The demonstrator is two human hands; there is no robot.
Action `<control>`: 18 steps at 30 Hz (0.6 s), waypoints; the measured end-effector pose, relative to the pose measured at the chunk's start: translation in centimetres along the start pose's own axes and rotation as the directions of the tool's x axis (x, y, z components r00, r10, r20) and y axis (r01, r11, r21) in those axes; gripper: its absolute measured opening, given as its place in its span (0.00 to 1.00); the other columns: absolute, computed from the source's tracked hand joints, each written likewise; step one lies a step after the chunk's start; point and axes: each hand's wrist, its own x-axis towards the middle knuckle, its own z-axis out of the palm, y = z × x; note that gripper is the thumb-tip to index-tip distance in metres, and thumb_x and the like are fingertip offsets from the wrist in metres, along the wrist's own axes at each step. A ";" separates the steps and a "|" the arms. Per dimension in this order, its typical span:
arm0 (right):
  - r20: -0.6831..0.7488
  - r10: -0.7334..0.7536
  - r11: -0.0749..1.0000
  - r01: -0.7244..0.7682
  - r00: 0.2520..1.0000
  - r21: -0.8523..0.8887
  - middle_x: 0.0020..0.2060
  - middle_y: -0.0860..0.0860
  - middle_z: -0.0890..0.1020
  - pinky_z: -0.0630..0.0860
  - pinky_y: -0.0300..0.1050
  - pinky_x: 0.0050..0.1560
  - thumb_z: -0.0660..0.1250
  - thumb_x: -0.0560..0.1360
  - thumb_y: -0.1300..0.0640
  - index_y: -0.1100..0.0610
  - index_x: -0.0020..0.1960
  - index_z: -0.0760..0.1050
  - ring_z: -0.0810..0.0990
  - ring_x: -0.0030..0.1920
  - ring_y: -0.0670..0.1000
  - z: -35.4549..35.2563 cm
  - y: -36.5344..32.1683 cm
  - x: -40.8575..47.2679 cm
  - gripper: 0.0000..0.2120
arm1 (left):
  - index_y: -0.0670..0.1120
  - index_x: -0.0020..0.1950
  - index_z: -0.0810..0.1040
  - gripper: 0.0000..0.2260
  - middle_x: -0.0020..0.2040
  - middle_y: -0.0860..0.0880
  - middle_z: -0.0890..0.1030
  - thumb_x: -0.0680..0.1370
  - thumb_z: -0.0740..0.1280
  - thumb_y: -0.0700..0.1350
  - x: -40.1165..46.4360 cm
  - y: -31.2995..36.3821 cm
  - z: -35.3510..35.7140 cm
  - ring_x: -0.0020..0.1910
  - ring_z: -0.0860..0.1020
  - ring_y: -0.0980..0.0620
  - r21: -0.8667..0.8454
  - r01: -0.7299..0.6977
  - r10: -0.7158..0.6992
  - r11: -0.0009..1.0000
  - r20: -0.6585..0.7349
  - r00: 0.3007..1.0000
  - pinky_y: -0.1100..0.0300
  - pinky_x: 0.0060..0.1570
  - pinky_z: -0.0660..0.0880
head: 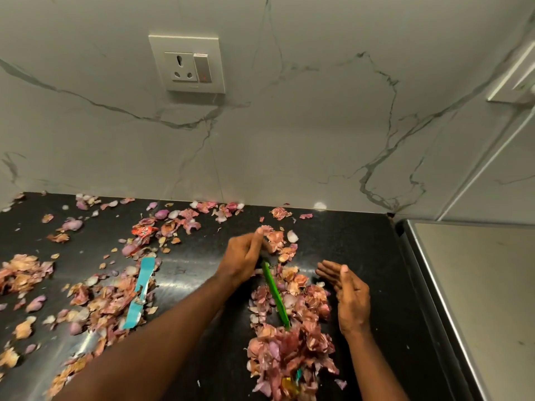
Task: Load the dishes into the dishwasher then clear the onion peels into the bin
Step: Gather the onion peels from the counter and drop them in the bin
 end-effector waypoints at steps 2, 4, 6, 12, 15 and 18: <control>-0.006 0.006 1.000 -0.006 1.000 -0.004 0.55 0.56 0.87 0.79 0.61 0.64 0.54 0.88 0.53 0.61 0.60 0.83 0.86 0.58 0.57 0.0 0.1 0.1 0.20 | 0.50 0.54 0.84 0.20 0.47 0.52 0.85 0.87 0.56 0.59 2.1 0.6 0.2 0.49 0.83 0.53 0.139 -0.059 0.070 0.988 -0.075 0.995 0.53 0.53 0.80; -0.010 0.006 1.000 -0.006 1.000 -0.010 0.54 0.56 0.87 0.79 0.61 0.64 0.54 0.88 0.54 0.62 0.60 0.83 0.86 0.57 0.57 0.0 0.1 0.1 0.20 | 0.50 0.69 0.78 0.21 0.63 0.49 0.83 0.87 0.54 0.60 3.9 1.0 1.0 0.64 0.79 0.50 0.213 -0.049 0.045 0.976 0.027 0.999 0.55 0.66 0.73; -0.015 0.006 1.000 -0.007 1.000 -0.017 0.54 0.56 0.87 0.80 0.61 0.63 0.54 0.88 0.54 0.61 0.60 0.83 0.86 0.57 0.57 0.0 0.1 0.1 0.20 | 0.47 0.81 0.66 0.27 0.79 0.47 0.69 0.87 0.51 0.60 4.6 1.3 2.1 0.79 0.65 0.48 0.273 0.006 -0.062 0.962 0.197 0.979 0.57 0.77 0.58; -0.023 -0.007 1.000 0.007 1.000 -0.022 0.53 0.56 0.88 0.80 0.60 0.62 0.54 0.88 0.55 0.61 0.59 0.83 0.87 0.56 0.57 -0.1 0.0 0.0 0.20 | 0.52 0.73 0.77 0.31 0.70 0.50 0.79 0.84 0.47 0.67 2.5 0.9 4.1 0.70 0.76 0.53 0.151 0.030 -0.085 0.988 0.370 0.925 0.51 0.75 0.69; -0.016 -0.019 0.999 0.018 1.000 -0.026 0.53 0.56 0.88 0.81 0.56 0.61 0.54 0.88 0.55 0.61 0.60 0.83 0.86 0.57 0.56 -0.1 -0.2 0.1 0.20 | 0.42 0.59 0.85 0.32 0.54 0.47 0.87 0.86 0.49 0.63 2.4 2.5 3.7 0.54 0.86 0.49 0.009 0.112 -0.100 0.994 0.519 0.849 0.48 0.61 0.81; -0.027 -0.007 1.000 0.007 1.000 -0.008 0.53 0.56 0.88 0.82 0.55 0.60 0.54 0.88 0.55 0.62 0.59 0.83 0.86 0.57 0.56 -0.2 -0.1 -0.1 0.19 | 0.37 0.53 0.85 0.32 0.47 0.41 0.87 0.87 0.51 0.60 3.0 3.9 3.7 0.44 0.87 0.38 -0.048 0.126 -0.081 0.991 0.536 0.840 0.46 0.47 0.84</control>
